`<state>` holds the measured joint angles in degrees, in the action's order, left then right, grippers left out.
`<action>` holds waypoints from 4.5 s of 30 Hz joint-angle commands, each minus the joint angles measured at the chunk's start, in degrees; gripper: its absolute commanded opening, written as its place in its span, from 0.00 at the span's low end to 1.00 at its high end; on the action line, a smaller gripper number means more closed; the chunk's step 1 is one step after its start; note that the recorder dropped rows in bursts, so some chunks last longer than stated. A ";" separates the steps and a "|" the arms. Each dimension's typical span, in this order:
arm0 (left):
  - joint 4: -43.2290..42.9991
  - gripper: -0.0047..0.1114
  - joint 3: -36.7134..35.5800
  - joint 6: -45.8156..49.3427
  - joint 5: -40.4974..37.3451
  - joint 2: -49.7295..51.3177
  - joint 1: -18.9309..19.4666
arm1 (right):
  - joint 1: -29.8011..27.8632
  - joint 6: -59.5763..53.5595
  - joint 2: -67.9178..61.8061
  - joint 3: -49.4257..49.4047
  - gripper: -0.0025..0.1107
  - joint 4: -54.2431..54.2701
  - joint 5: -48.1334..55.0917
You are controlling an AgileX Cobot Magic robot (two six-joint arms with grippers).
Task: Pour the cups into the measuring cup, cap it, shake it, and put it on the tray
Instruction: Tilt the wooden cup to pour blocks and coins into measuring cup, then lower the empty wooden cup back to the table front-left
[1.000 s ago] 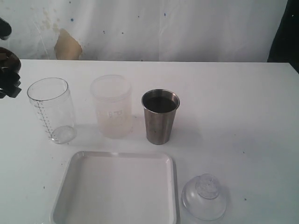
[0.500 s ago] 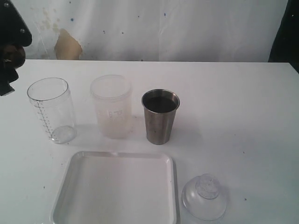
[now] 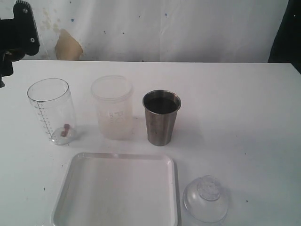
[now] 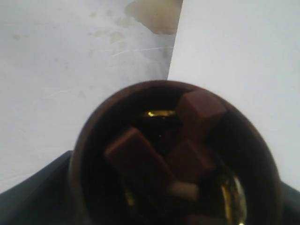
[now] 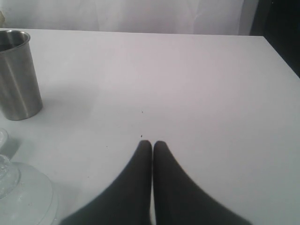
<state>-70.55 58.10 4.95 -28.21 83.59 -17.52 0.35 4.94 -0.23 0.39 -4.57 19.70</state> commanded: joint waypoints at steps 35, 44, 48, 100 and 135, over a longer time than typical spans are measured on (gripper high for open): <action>-18.55 0.04 0.58 1.36 -10.12 6.12 -7.32 | -0.35 -0.18 0.23 -0.39 0.02 -0.04 0.01; -21.41 0.04 0.58 6.59 -15.44 6.12 -8.40 | -0.35 -0.18 0.23 -0.39 0.02 -0.04 0.01; -21.41 0.04 0.58 6.59 -15.71 6.12 -8.93 | -0.35 -0.18 0.23 -0.39 0.02 -0.04 0.01; 28.06 0.04 -33.94 -46.06 75.07 -4.97 33.24 | -0.35 -0.18 0.23 -0.39 0.02 -0.04 0.01; 29.11 0.94 -48.24 -31.32 86.50 14.26 26.22 | 0.92 -0.18 0.23 -0.39 0.02 -0.04 0.01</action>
<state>-39.55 9.94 -24.73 57.41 99.15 9.13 1.19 4.94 -0.23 0.39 -4.57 19.70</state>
